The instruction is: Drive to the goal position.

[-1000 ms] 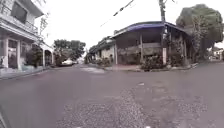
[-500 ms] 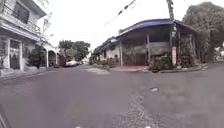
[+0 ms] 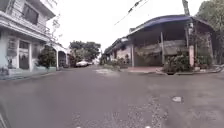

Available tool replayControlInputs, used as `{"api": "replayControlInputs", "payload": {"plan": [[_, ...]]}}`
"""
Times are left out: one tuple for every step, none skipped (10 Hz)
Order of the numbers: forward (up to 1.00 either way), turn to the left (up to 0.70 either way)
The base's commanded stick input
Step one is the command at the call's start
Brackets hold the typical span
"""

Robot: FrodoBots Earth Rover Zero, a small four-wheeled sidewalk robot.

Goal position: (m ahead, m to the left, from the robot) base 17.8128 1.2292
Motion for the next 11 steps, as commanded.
{"api": "replayControlInputs", "payload": {"plan": [[1.0, 0.4], [1.0, 0.4], [1.0, 0.4], [1.0, 0.4], [1.0, 0.4], [1.0, 0.25], [1.0, 0.02], [1.0, 0.0], [1.0, 0.0], [1.0, 0.0], [1.0, 0.0]]}}
